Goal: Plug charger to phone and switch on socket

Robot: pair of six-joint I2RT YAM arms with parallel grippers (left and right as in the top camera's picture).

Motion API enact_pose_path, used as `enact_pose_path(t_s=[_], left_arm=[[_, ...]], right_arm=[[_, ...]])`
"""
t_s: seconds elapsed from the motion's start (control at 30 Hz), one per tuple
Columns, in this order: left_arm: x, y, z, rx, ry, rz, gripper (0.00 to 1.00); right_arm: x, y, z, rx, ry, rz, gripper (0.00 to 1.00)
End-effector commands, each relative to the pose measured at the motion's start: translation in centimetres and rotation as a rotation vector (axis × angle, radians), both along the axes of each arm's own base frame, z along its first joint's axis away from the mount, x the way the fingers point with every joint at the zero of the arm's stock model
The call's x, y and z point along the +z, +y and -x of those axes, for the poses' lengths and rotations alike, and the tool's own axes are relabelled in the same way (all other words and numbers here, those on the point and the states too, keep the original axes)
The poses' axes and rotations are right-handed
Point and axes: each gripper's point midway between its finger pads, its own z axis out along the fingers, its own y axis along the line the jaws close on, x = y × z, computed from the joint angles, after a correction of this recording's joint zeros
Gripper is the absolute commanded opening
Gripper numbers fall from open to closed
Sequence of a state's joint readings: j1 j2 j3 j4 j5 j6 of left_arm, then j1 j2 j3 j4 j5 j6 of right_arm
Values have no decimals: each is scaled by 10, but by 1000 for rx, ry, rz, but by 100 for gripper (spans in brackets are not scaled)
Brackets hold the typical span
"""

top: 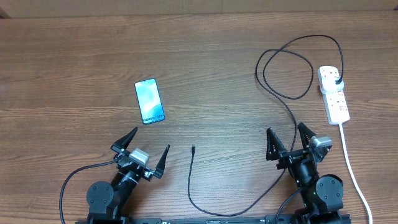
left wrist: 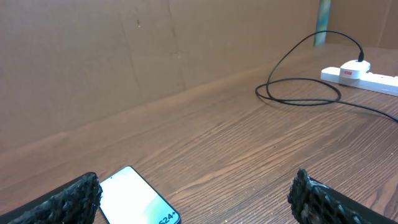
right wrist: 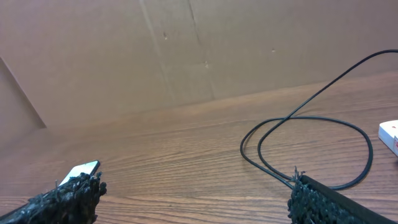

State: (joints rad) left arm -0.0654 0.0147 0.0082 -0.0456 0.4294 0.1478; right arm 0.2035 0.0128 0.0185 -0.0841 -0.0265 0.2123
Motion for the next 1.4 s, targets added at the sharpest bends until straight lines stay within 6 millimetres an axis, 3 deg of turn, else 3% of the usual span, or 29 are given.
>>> enact_pose_path(t_s=[0.0,1.1,1.37], left_arm=[[1,1,0,8,1,15,100],[2,1,0,8,-4,17,100],[8,1,-1,12,19,110,100]], right_arm=[[-3,0,0,2,-2,4,100],[-3,0,0,2,-2,4,100],[-3,0,0,2,-2,4,100]])
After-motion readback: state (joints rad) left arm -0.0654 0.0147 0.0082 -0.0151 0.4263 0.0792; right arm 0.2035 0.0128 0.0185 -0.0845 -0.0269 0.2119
